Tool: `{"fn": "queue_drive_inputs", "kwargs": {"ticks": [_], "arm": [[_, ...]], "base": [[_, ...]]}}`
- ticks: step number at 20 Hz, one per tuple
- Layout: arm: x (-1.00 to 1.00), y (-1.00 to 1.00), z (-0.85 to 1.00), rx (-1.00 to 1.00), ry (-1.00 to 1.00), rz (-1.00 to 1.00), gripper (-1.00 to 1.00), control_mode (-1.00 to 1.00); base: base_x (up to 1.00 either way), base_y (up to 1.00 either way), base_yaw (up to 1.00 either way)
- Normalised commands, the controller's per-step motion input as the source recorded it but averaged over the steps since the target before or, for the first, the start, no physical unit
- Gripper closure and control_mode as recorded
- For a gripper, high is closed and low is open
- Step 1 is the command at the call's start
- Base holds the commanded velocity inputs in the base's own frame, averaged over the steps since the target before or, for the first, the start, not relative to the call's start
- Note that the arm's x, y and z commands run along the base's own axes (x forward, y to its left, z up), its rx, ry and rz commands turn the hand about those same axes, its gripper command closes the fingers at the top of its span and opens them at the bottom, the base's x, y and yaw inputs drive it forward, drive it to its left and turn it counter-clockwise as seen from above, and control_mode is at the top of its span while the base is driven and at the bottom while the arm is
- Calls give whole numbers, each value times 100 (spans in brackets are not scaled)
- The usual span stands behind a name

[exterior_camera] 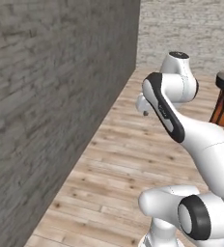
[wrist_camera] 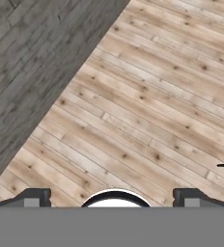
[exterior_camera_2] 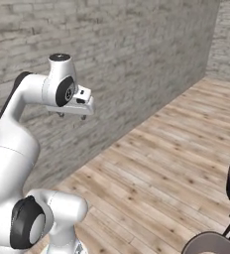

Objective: Place the two vegetables and bowl onto the tray for setting up a vegetable dip station.

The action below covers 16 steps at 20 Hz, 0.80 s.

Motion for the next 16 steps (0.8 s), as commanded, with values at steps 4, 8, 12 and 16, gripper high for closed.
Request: {"fn": "queue_drive_inputs", "kwargs": {"ticks": [4, 8, 12, 16], "arm": [[0, 0, 0, 0, 0, 0, -100, 100], [0, 0, 0, 0, 0, 0, -100, 100], [0, 0, 0, 0, 0, 0, -100, 100], [0, 0, 0, 0, 0, 0, -100, 100]], "base": [[56, -6, -19], [52, -5, -21], [55, 3, -30], [47, 3, -46]]}}
